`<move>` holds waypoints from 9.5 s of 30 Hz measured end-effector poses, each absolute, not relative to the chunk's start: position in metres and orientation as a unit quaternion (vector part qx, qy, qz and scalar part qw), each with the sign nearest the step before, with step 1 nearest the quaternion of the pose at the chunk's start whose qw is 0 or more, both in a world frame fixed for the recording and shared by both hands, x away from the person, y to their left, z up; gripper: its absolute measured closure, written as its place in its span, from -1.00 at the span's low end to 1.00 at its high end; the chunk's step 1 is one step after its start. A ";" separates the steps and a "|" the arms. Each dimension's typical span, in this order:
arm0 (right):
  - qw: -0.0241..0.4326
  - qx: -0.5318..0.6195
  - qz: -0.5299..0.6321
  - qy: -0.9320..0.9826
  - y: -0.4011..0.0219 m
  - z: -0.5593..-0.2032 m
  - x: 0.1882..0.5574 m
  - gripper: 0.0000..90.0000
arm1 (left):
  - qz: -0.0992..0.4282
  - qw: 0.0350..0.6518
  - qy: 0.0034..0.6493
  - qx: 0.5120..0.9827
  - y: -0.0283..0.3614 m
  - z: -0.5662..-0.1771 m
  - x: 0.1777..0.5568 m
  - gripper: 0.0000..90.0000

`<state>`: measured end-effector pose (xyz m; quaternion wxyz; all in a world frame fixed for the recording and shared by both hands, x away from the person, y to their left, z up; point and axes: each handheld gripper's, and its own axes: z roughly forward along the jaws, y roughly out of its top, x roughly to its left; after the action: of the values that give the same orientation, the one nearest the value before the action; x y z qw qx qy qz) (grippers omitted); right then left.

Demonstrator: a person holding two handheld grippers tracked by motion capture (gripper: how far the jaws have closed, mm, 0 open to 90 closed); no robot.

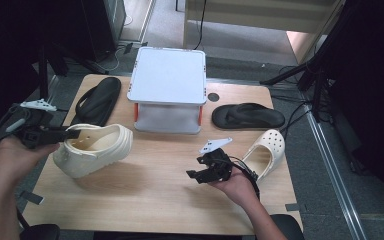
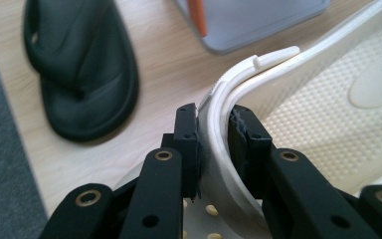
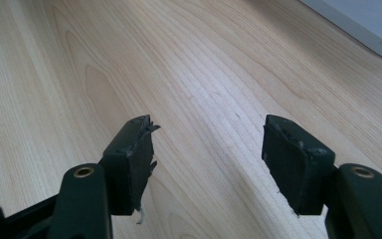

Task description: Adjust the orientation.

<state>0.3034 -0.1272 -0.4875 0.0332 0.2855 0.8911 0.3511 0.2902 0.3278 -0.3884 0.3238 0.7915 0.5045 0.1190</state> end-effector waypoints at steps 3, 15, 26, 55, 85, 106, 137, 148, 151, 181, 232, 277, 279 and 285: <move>0.035 0.287 0.353 0.890 -0.128 -0.487 0.304 -0.16 | 0.110 0.321 0.489 0.803 0.312 -0.386 0.299 0.69; 0.040 0.300 0.369 0.879 -0.136 -0.480 0.305 -0.16 | 0.090 0.307 0.433 0.843 0.243 -0.385 0.324 0.69; 0.053 0.308 0.394 0.865 -0.147 -0.472 0.306 -0.16 | 0.066 0.287 0.418 0.859 0.193 -0.413 0.338 0.68; 0.040 0.305 0.396 0.865 -0.145 -0.473 0.305 -0.16 | 0.013 0.284 0.413 0.865 0.153 -0.437 0.347 0.17; 0.033 0.296 0.396 0.869 -0.135 -0.478 0.304 -0.03 | 0.052 0.334 0.428 0.838 0.200 -0.413 0.315 -0.06; 0.036 0.313 0.384 0.868 -0.129 -0.485 0.317 1.00 | 0.058 0.314 0.455 0.831 0.234 -0.460 0.272 0.95; 0.025 0.294 0.364 0.883 -0.108 -0.497 0.325 1.00 | 0.064 0.321 0.474 0.818 0.237 -0.493 0.258 1.00; 0.020 0.291 0.358 0.887 -0.110 -0.496 0.316 1.00 | 0.076 0.322 0.472 0.817 0.233 -0.494 0.267 0.99; 0.016 0.288 0.353 0.890 -0.111 -0.496 0.310 1.00 | 0.075 0.323 0.475 0.815 0.232 -0.494 0.271 0.99; 0.002 0.269 0.366 0.891 -0.100 -0.496 0.271 1.00 | 0.067 0.333 0.451 0.825 0.210 -0.494 0.320 1.00; -0.009 0.254 0.394 0.883 -0.082 -0.496 0.263 0.91 | 0.059 0.357 0.446 0.819 0.195 -0.492 0.354 0.78; 0.109 0.426 0.413 0.798 -0.219 -0.457 0.284 0.38 | 0.036 0.369 0.416 0.830 0.206 -0.457 0.325 -0.14; 0.113 0.429 0.411 0.796 -0.222 -0.456 0.284 0.38 | 0.037 0.369 0.416 0.830 0.206 -0.456 0.325 -0.14; 0.135 0.461 0.407 0.777 -0.245 -0.451 0.278 0.34 | 0.033 0.368 0.415 0.832 0.203 -0.455 0.329 -0.13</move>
<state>0.2780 -0.2453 -0.4511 0.1345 0.4606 0.7771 0.4073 0.3295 0.2025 -0.4549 0.3675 0.8316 0.4150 0.0334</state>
